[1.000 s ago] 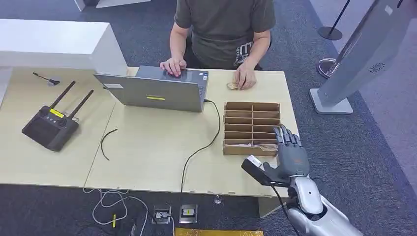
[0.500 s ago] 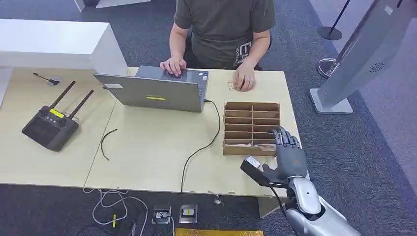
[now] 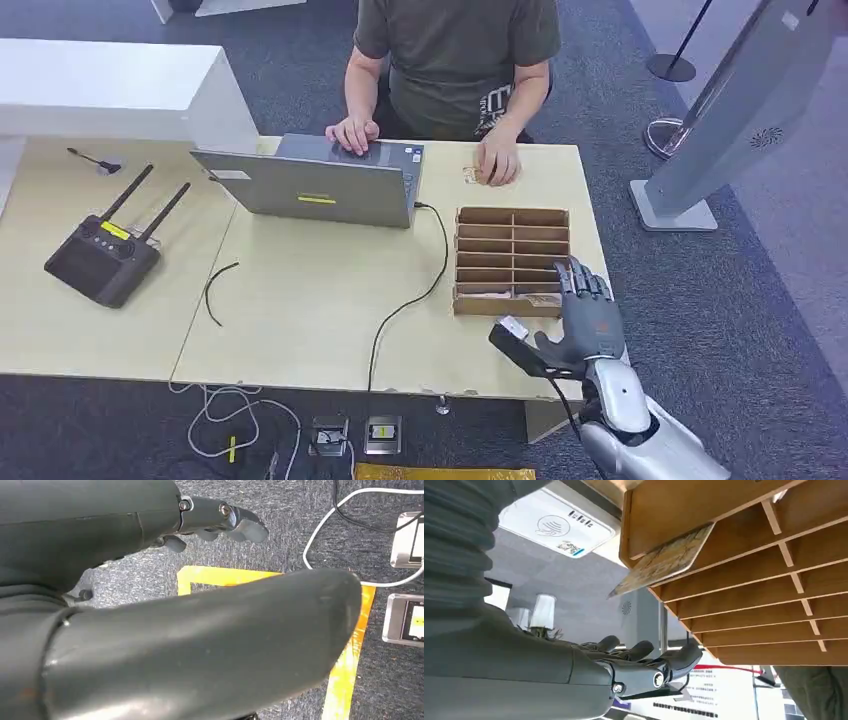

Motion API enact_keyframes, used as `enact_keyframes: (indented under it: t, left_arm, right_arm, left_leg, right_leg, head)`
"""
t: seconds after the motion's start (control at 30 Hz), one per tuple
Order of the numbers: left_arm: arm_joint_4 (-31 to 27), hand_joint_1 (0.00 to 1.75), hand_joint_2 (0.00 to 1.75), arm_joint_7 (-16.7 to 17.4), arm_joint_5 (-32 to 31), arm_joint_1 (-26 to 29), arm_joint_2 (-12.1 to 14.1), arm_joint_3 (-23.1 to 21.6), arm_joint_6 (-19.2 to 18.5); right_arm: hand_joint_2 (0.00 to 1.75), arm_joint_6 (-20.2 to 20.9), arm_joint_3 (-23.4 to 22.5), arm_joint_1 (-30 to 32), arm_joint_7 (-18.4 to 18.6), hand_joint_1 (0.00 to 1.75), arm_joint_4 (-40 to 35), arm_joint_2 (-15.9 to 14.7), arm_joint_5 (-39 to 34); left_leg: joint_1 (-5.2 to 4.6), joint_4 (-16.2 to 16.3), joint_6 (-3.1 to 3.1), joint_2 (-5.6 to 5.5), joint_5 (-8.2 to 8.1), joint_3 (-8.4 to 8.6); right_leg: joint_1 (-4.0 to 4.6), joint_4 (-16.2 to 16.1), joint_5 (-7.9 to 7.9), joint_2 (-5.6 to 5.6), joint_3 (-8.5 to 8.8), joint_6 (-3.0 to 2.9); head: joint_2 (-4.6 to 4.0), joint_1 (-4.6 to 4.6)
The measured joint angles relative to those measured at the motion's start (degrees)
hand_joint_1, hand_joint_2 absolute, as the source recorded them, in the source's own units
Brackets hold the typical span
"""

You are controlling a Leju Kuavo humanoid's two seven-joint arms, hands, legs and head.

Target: Pass the card to the sensor for recognition and then transmit it.

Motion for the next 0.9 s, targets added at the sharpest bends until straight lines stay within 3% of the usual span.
enact_keyframes:
  t: [0.03, 0.07, 0.9]
  left_arm:
    - [0.0, 0.0, 0.0, 0.0, -0.1, 0.0, 0.0, 0.0, 0.0]
    - [0.0, 0.0, 0.0, 0.0, -0.2, 0.0, 0.0, 0.0, 0.0]
    - [0.0, 0.0, 0.0, 0.7, -2.6, -0.7, -0.1, 0.0, -0.2]
  right_arm:
    - [1.75, 0.0, 0.0, 0.0, 0.0, 1.54, 0.1, 0.0, 0.1]
    - [1.75, -0.1, 0.0, 0.0, -0.1, 1.75, 0.2, 0.1, 0.1]
    - [1.75, -2.1, -0.2, 0.0, -2.5, 1.75, 1.8, 1.7, -2.3]
  left_leg:
    - [0.0, 0.0, 0.0, 0.0, 0.0, 0.0]
    - [0.0, 0.0, 0.0, 0.0, 0.0, 0.0]
    - [0.01, 0.0, 0.0, 0.0, 0.0, 0.01]
  right_leg:
    - [0.0, 0.0, 0.0, 0.0, 0.0, 0.0]
    - [0.0, 0.0, 0.0, 0.0, 0.0, 0.0]
    - [0.01, 0.0, 0.0, 0.02, 0.0, 0.0]
  head:
    - [0.0, 0.0]
    - [0.0, 0.0]
    - [0.0, 0.0]
